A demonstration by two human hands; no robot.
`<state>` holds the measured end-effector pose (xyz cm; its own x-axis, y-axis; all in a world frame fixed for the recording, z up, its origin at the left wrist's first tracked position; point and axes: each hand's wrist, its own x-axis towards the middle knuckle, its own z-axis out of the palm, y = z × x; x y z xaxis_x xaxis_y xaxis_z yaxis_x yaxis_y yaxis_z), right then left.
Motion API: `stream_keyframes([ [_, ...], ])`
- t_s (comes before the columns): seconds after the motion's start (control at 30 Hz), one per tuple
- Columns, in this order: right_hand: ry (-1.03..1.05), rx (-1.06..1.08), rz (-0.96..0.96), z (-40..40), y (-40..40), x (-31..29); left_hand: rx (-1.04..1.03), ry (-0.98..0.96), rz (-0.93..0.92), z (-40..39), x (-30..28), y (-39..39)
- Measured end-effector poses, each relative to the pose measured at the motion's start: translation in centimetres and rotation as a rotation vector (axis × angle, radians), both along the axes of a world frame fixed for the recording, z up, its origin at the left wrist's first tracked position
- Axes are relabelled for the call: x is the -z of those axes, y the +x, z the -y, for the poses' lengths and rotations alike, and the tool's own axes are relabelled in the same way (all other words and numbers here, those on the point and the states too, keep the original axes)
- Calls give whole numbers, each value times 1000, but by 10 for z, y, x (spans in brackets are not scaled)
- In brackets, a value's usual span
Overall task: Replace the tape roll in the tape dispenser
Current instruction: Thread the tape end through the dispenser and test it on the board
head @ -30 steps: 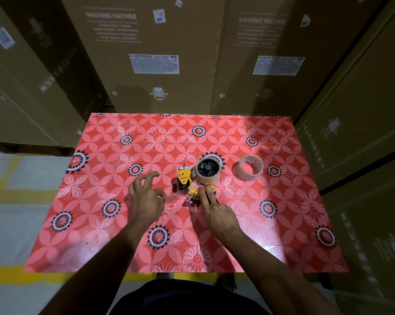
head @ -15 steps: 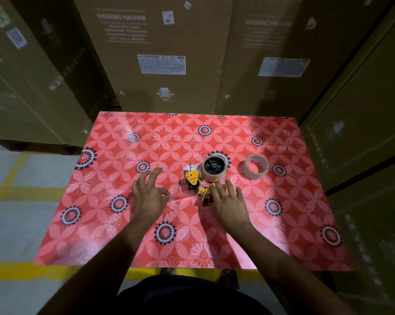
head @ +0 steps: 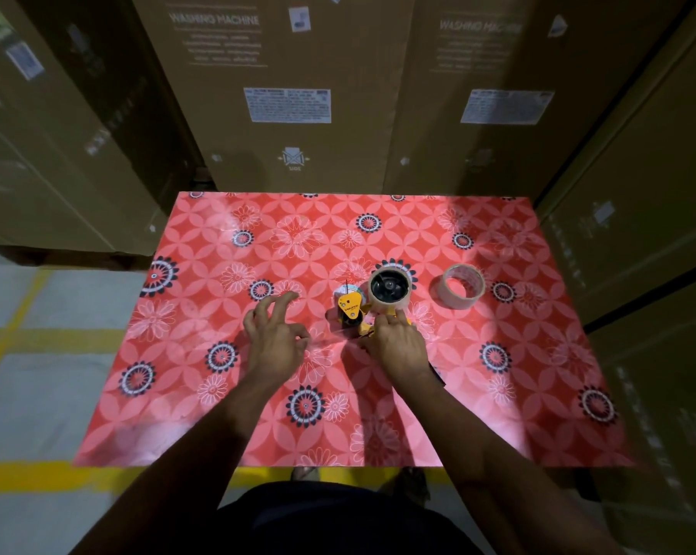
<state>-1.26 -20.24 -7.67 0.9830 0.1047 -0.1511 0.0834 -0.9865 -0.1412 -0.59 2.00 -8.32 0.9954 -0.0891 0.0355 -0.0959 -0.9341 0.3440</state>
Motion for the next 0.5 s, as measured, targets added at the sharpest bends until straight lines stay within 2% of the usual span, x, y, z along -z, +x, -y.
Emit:
stream_keyframes([
  [0.17,-25,102,155,-7,-2,-1,-11,-47,-23,-6,5,2],
  [0.27,30,114,132,-7,-2,-1,22,-92,-10,-9,8,2],
  [0.4,237,162,52,-1,2,-15,34,-113,-28,-15,8,-2],
  [0.5,544,251,56,18,-1,-29,20,-93,-14,-24,11,-8],
])
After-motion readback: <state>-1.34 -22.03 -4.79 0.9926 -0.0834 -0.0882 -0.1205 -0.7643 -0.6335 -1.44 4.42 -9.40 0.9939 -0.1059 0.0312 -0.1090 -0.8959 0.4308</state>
